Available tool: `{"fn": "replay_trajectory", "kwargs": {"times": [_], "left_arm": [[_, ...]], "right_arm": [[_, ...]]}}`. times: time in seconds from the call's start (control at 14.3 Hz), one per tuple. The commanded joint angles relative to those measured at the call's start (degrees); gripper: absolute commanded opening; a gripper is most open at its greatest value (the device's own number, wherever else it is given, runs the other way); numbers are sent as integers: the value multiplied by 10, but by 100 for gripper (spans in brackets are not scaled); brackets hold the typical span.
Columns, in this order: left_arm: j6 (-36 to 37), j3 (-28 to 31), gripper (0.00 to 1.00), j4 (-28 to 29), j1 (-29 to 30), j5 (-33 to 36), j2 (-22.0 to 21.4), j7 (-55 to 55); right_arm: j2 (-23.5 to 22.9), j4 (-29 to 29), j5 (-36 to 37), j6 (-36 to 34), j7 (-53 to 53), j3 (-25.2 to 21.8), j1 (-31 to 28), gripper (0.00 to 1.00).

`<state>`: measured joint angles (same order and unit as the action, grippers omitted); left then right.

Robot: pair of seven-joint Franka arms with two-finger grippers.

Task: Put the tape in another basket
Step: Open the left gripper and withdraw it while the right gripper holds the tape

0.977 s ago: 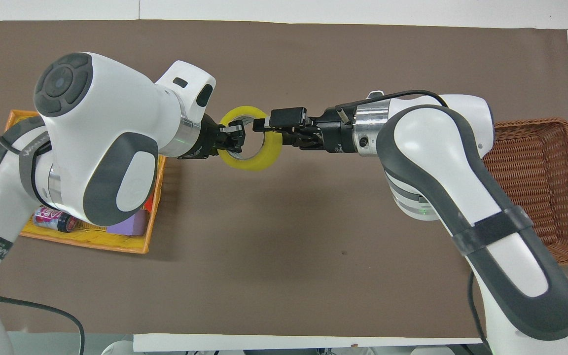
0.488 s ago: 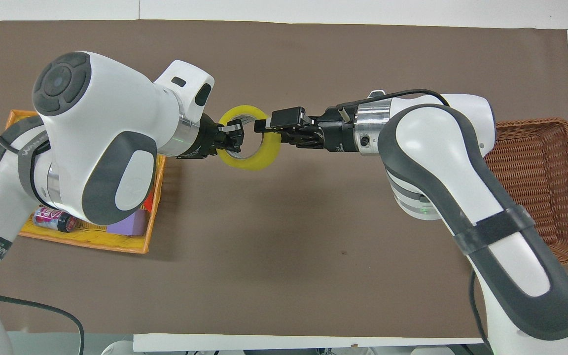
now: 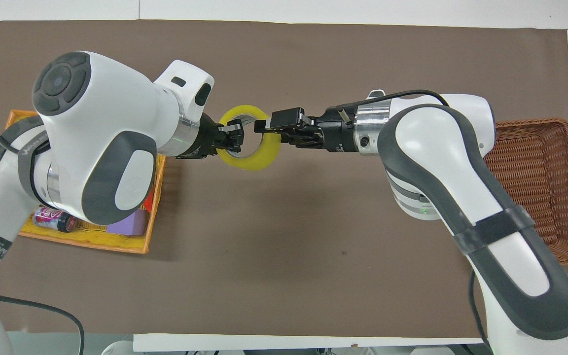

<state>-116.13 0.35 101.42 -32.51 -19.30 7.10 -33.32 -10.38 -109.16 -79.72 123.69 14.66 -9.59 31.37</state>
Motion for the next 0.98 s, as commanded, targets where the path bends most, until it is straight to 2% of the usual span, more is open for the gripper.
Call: {"fn": "replay_trajectory", "kwargs": {"times": [0.0, 0.21, 0.35, 0.7, 0.91], "left_arm": [[7, 4, 100, -24, 2, -2, -1, -5], [57, 13, 100, -54, 33, -1, -23, 1], [86, 14, 100, -61, 77, 3, -37, 11], [128, 14, 100, -60, 190, 88, -47, 140], [144, 14, 100, -61, 241, 137, -58, 238]], "right_arm": [[3, -3, -12, -9, 9, -1, -3, 0], [4, -3, -12, -9, 11, -1, -4, 0], [4, -2, -6, -12, 11, -2, -6, 0], [6, -2, -4, -30, 13, -3, -20, 0], [6, 5, 64, -101, 20, -3, -84, 0]]}}
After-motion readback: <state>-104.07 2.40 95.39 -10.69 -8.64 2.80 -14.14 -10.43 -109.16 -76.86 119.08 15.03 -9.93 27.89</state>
